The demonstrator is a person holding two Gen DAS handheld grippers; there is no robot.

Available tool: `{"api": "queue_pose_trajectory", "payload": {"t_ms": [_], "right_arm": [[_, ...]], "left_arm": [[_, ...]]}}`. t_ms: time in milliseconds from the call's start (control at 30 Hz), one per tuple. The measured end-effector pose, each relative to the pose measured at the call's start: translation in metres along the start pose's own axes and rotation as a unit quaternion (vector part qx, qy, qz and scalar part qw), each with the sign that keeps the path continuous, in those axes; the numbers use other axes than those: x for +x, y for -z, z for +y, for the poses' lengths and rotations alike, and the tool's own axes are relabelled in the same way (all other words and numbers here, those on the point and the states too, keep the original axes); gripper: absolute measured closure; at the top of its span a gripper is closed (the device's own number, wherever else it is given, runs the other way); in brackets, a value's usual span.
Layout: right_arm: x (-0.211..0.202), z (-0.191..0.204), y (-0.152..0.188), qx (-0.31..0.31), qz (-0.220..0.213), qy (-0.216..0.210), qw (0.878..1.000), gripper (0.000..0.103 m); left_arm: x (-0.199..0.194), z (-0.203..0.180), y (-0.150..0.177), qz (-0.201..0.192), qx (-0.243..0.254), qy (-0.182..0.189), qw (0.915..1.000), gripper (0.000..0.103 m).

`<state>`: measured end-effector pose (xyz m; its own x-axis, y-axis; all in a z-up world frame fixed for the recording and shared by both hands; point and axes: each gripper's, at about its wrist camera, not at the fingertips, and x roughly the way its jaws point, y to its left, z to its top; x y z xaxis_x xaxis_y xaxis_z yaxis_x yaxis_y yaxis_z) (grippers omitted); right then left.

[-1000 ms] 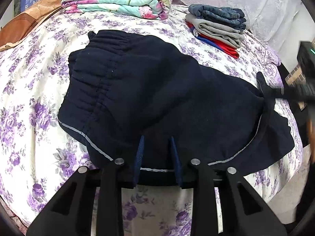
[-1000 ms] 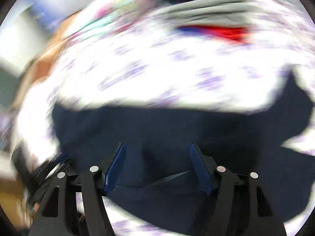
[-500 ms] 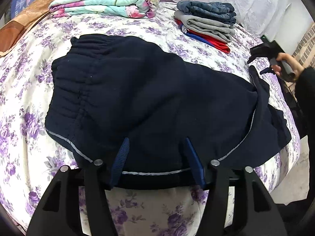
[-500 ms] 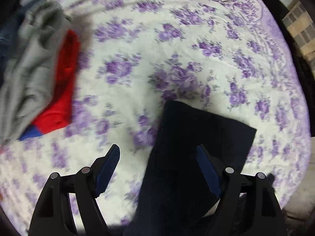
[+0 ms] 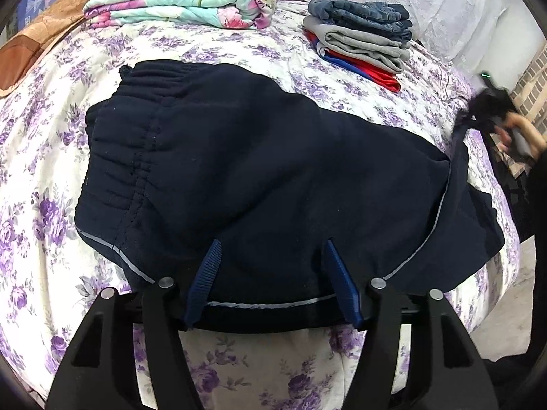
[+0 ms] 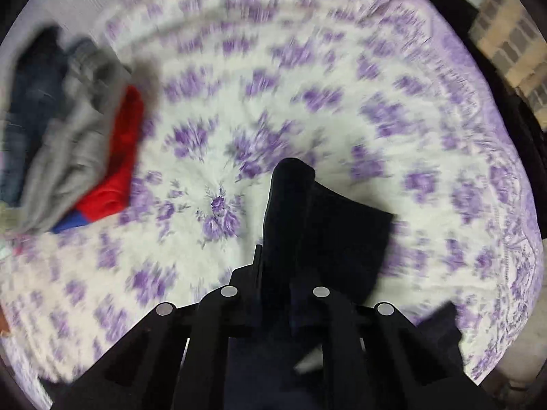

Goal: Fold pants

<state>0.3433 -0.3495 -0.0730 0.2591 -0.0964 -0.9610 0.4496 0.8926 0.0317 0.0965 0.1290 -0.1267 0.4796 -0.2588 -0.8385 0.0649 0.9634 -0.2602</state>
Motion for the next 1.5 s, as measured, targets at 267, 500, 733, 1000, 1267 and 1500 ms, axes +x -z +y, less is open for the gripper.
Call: {"api": "queue_pose_trajectory", "payload": {"t_ms": [267,500,733,1000,1267,1500], "right_arm": [[-0.095,-0.147,0.089,0.032,-0.104,-0.122,0.987,0.091],[0.005,-0.256,0.199,0.135,-0.051,-0.165,0.976,0.091],[0.038,-0.279,0.227,0.163,-0.06,-0.254,0.951,0.092],[0.017,-0.304,0.228,0.165,-0.072,-0.235,0.955,0.075],[-0.058,-0.293,0.235,0.13,-0.175,-0.072,0.973,0.07],[-0.083,-0.143,0.21,-0.108,-0.142,-0.212,0.961,0.056]], "left_arm": [[-0.003,0.008,-0.008,0.015,0.0,-0.012,0.9998,0.065],[-0.006,0.016,-0.004,0.028,0.001,-0.002,0.9996,0.07],[-0.005,0.014,-0.006,0.04,0.025,-0.003,0.9989,0.07],[-0.025,-0.009,-0.009,0.034,0.032,0.01,0.9989,0.07],[-0.003,-0.104,-0.027,0.038,0.126,0.056,0.9897,0.066],[0.06,-0.116,-0.009,0.104,0.14,0.051,0.9833,0.067]]}}
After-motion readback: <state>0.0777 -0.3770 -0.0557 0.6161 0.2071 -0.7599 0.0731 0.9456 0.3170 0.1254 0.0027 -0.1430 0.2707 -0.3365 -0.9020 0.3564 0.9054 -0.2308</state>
